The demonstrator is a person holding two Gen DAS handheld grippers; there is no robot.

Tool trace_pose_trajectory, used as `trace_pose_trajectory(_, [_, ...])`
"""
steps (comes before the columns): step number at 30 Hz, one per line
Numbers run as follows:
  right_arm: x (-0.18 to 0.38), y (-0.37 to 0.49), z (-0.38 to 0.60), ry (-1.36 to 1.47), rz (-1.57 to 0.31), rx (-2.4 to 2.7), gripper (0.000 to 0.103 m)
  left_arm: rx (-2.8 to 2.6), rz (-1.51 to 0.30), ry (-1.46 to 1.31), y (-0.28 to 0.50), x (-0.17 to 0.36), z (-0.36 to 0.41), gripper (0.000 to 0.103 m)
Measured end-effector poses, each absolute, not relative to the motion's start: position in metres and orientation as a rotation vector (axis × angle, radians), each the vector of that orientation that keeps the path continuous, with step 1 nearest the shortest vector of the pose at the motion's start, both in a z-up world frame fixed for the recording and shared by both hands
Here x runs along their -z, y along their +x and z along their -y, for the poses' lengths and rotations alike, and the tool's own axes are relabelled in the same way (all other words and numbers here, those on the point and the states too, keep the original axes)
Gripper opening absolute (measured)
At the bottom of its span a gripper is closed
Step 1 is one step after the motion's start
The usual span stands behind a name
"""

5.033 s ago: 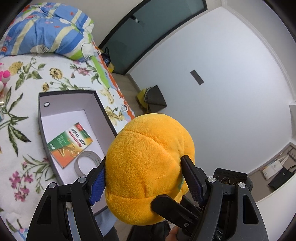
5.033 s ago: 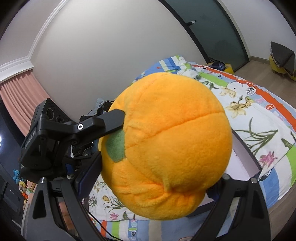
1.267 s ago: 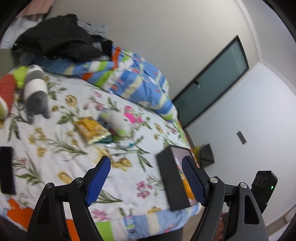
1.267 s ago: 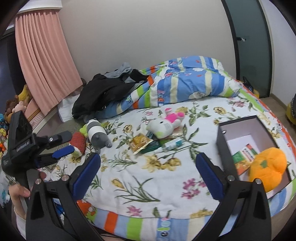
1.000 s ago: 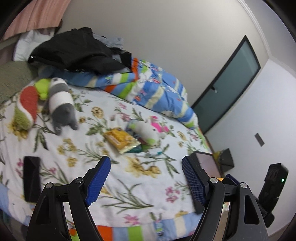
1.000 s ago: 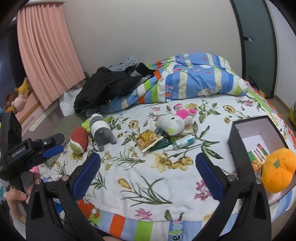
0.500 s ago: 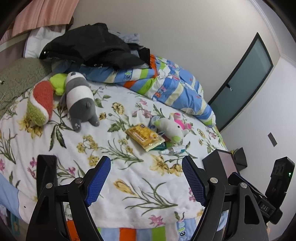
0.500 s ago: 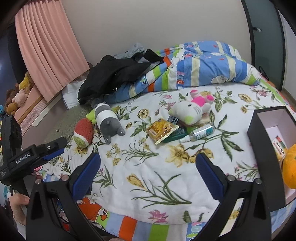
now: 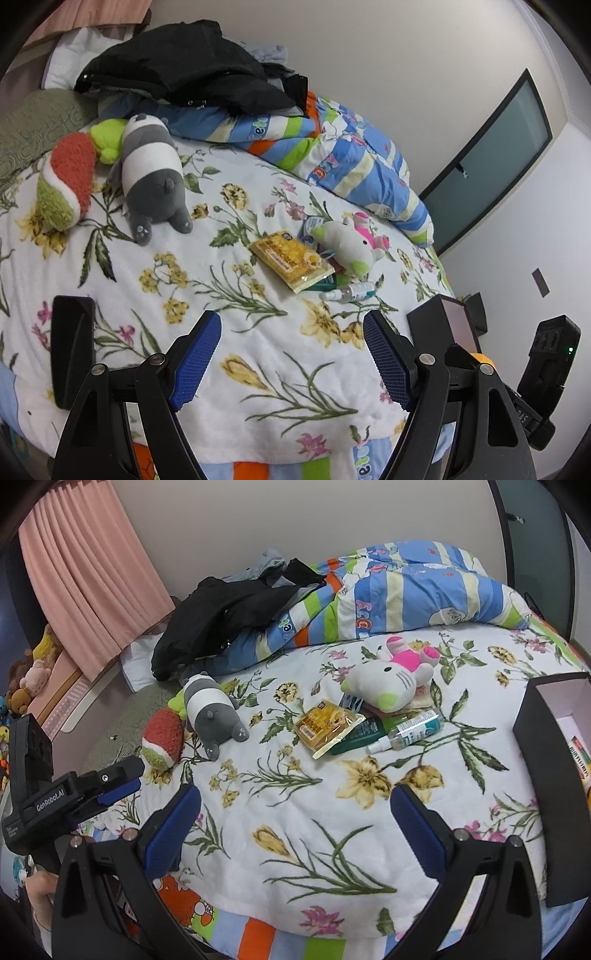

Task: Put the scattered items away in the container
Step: 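Move the left gripper back over the bed toward the yellow bread packet, then lower the left gripper onto the yellow bread packet and close on it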

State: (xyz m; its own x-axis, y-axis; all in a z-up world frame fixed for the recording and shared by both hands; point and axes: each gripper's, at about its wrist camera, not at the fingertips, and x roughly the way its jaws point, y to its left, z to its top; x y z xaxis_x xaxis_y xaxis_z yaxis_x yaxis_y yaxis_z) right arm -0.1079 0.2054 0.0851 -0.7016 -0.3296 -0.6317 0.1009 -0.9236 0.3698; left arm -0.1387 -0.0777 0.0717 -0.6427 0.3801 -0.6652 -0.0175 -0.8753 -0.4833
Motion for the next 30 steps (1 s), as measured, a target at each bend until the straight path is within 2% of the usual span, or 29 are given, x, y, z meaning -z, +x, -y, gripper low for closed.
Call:
trace_pose_trajectory(14, [-0.043, -0.148, -0.211, 1.092, 0.643, 2.566, 0.103, -2.481, 0.774, -1.307, -0.183, -0.027, 0.078, 0.079])
trace_pose_trajectory(30, [0.02, -0.214, -0.209, 1.209, 0.76, 2.466, 0.102, -2.368, 0.888, -1.444, -0.248, 0.044, 0.069, 0.079])
